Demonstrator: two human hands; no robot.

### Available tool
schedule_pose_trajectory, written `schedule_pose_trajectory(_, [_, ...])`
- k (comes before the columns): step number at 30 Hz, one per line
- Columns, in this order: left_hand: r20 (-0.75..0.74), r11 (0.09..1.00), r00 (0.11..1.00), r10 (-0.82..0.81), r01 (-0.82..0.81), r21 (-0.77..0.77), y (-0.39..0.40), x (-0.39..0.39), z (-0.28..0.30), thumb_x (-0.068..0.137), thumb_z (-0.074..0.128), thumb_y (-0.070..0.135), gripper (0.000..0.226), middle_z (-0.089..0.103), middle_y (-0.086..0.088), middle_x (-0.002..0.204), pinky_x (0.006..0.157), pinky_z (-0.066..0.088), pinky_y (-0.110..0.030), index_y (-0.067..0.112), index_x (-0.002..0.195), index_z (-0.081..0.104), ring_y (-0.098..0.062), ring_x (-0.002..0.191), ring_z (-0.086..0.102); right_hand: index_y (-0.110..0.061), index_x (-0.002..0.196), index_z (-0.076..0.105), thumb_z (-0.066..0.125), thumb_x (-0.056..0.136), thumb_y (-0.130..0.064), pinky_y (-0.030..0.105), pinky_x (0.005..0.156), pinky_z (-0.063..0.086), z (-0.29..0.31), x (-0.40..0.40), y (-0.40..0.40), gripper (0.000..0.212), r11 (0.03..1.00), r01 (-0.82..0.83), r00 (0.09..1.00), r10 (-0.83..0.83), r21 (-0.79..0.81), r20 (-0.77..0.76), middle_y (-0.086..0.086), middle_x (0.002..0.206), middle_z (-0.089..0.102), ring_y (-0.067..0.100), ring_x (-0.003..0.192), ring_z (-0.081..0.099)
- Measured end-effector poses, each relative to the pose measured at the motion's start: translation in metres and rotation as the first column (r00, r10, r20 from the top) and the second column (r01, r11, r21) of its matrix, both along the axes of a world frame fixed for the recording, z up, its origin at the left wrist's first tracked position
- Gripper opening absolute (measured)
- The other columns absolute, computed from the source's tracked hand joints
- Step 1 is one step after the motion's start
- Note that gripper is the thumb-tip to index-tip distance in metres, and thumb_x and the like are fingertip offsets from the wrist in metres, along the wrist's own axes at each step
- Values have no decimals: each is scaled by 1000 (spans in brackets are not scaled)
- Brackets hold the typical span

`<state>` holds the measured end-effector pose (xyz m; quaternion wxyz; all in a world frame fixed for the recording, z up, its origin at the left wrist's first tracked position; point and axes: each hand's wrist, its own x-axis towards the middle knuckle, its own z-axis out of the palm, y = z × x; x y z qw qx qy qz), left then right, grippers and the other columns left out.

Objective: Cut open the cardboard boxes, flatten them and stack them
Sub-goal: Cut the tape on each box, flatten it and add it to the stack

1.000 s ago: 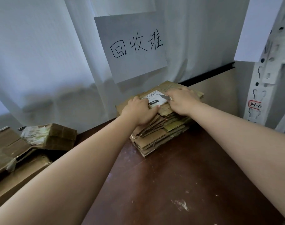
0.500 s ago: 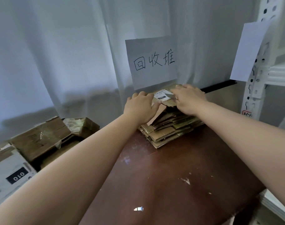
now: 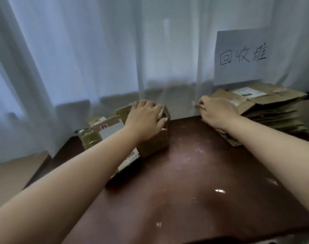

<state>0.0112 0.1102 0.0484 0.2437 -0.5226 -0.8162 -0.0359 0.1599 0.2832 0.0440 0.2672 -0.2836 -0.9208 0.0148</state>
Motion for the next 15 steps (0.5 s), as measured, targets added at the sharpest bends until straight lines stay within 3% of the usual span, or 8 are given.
schedule_pose_trajectory(6, [21, 989, 990, 141, -142, 51, -89, -51, 1, 93, 47, 49, 59, 39, -5, 145, 115, 21, -50, 22, 144, 37, -28, 138, 28, -9, 108, 58, 48, 97, -26, 39, 79, 47, -12, -64, -52, 23, 987, -85, 995, 91, -134, 45, 16, 110, 63, 37, 102, 57])
schedule_pose_trajectory(9, [46, 974, 979, 197, -200, 103, -127, -74, -3, 90, 52, 50, 64, 40, -8, 145, 114, 21, -52, 21, 145, 37, -30, 138, 30, -12, 87, 54, 44, 98, -23, 36, 74, 42, -20, -89, -77, 18, 979, -139, 986, 150, -147, 70, 14, 103, 62, 36, 100, 57])
schedule_pose_trajectory(11, [127, 962, 968, 217, -234, 142, -148, -88, -6, 85, 50, 59, 73, 42, -11, 143, 112, 27, -53, 18, 144, 38, -32, 136, 33, -16, 82, 49, 41, 100, -22, 35, 73, 40, -24, -102, -94, 20, 969, -179, 978, 194, -173, 73, 10, 95, 59, 35, 100, 57])
schedule_pose_trajectory(15, [389, 939, 907, 160, -262, 223, -171, -105, -17, 81, 56, 66, 81, 45, -14, 141, 109, 35, -44, 16, 143, 41, -31, 133, 39, -15, 101, 56, 36, 101, -24, 36, 79, 40, -29, -121, -119, 22, 951, -234, 959, 260, -201, 114, 11, 109, 62, 34, 107, 56])
